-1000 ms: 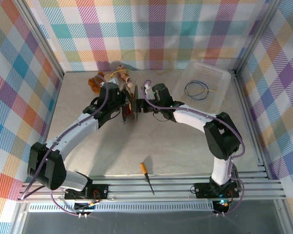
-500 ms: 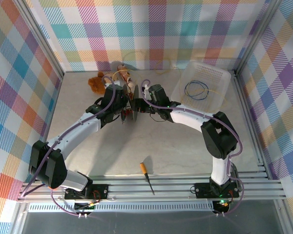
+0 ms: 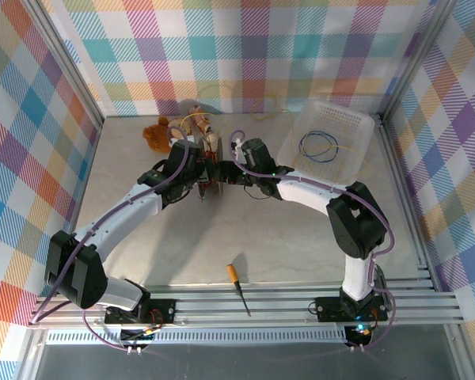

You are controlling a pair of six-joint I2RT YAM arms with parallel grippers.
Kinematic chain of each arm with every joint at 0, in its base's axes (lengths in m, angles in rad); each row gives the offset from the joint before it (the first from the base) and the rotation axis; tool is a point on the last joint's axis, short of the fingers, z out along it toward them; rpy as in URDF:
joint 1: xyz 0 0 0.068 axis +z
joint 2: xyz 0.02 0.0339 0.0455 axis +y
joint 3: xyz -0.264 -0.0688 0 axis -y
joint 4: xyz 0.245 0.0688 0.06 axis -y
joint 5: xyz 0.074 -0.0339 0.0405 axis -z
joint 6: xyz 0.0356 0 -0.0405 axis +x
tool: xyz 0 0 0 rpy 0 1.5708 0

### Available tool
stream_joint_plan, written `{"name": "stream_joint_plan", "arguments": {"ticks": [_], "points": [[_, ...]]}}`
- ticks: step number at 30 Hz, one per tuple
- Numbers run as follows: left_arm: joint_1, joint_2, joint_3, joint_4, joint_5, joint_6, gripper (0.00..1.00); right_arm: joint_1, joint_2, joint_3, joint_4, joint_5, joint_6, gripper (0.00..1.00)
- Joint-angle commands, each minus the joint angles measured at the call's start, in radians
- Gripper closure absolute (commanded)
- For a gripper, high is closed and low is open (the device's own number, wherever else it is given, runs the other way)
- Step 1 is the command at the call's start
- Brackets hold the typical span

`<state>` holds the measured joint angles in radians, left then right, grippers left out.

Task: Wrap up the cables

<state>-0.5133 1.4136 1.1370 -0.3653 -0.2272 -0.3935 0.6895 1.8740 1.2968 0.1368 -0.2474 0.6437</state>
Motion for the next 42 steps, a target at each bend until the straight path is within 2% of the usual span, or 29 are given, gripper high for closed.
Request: {"name": "stream_joint_plan", "arguments": {"ticks": [1, 6, 13, 16, 20, 24, 28, 32, 36, 42], "points": [[-0.013, -0.040, 0.035, -0.097, 0.018, 0.023, 0.34, 0.002, -0.048, -0.035, -0.006, 0.013, 0.001, 0.48], [-0.005, -0.060, 0.064, -0.127, 0.037, 0.025, 0.22, -0.001, -0.088, -0.070, -0.006, 0.010, -0.016, 0.45], [0.065, -0.056, 0.099, -0.132, 0.199, -0.011, 0.10, 0.001, -0.156, -0.116, -0.012, 0.000, -0.055, 0.37], [0.085, -0.071, 0.107, -0.127, 0.231, -0.024, 0.01, 0.000, -0.185, -0.141, -0.009, 0.003, -0.079, 0.33], [0.131, -0.059, 0.165, -0.150, 0.232, -0.008, 0.00, -0.001, -0.211, -0.156, -0.035, 0.018, -0.124, 0.24], [0.195, 0.010, 0.264, -0.178, 0.281, 0.000, 0.00, -0.004, -0.220, -0.105, -0.158, 0.027, -0.173, 0.00], [0.226, 0.074, 0.346, -0.186, 0.319, 0.003, 0.00, -0.008, -0.218, -0.034, -0.306, 0.095, -0.216, 0.01], [0.229, 0.221, 0.515, -0.277, 0.324, 0.046, 0.00, -0.019, -0.262, -0.079, -0.288, 0.131, -0.249, 0.01], [0.232, 0.380, 0.715, -0.389, 0.263, 0.086, 0.00, -0.039, -0.290, -0.128, -0.276, 0.099, -0.263, 0.01], [0.266, 0.596, 1.077, -0.546, 0.257, 0.110, 0.00, -0.051, -0.288, -0.144, -0.291, 0.060, -0.259, 0.01]]}}
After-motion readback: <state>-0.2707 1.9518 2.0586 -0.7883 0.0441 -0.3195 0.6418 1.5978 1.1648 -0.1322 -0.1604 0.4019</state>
